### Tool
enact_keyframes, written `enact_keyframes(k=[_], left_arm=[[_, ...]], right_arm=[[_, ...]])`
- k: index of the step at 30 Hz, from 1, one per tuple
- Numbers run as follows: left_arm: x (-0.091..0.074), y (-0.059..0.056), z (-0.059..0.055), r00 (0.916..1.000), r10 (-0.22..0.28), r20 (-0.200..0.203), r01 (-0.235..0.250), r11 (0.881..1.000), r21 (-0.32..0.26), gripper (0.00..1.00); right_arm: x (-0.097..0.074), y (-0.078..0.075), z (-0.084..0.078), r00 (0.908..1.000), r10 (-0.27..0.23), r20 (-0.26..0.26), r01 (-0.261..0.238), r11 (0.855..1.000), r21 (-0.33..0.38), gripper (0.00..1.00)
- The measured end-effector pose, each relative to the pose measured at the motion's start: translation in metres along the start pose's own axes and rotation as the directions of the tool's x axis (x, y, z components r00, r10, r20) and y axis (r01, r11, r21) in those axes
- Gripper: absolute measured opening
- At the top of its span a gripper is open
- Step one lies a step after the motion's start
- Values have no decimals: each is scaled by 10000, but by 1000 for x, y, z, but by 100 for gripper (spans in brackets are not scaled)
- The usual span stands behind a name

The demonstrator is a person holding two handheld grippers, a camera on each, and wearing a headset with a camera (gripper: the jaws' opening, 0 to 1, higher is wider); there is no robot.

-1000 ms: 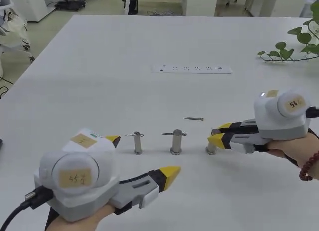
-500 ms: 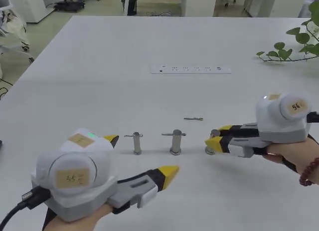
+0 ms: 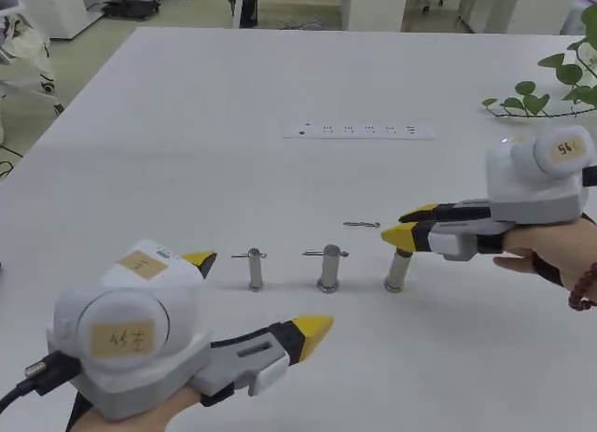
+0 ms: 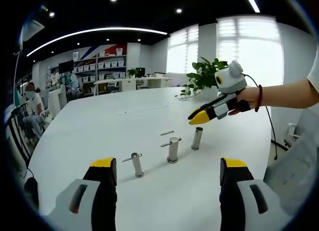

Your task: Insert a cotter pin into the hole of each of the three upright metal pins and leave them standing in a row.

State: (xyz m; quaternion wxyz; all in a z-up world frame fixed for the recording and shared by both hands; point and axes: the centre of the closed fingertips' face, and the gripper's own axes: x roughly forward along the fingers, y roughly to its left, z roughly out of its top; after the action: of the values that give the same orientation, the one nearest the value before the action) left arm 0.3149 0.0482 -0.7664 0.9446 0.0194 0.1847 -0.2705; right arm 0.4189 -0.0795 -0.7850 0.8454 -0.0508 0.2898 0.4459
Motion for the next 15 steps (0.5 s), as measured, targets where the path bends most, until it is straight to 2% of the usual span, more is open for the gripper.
enact_keyframes(k=[2, 5, 8, 11, 15], left_arm=[[0, 0, 1, 10000, -51, 20, 51, 10000, 69, 87], [0, -1, 1, 9999, -162, 13, 161, 9999, 55, 88], [1, 0, 0, 9998, -189, -73, 189, 9998, 78, 88], [2, 2, -2, 9997, -198, -111, 199, 9998, 90, 88], [1, 4, -2, 9997, -238, -88, 238, 9997, 53, 87]], right_arm=[[3, -5, 0, 9997, -6, -229, 3, 9999, -112, 29], [12, -14, -5, 9959, -40, -909, -8, 9986, -528, 28], [20, -20, -7, 9930, -43, -1183, -46, 9972, -748, 27], [31, -31, -14, 9866, -148, -1623, -32, 9939, -1100, 25], [41, -37, -20, 9782, -188, -2068, -148, 9870, -1601, 24]])
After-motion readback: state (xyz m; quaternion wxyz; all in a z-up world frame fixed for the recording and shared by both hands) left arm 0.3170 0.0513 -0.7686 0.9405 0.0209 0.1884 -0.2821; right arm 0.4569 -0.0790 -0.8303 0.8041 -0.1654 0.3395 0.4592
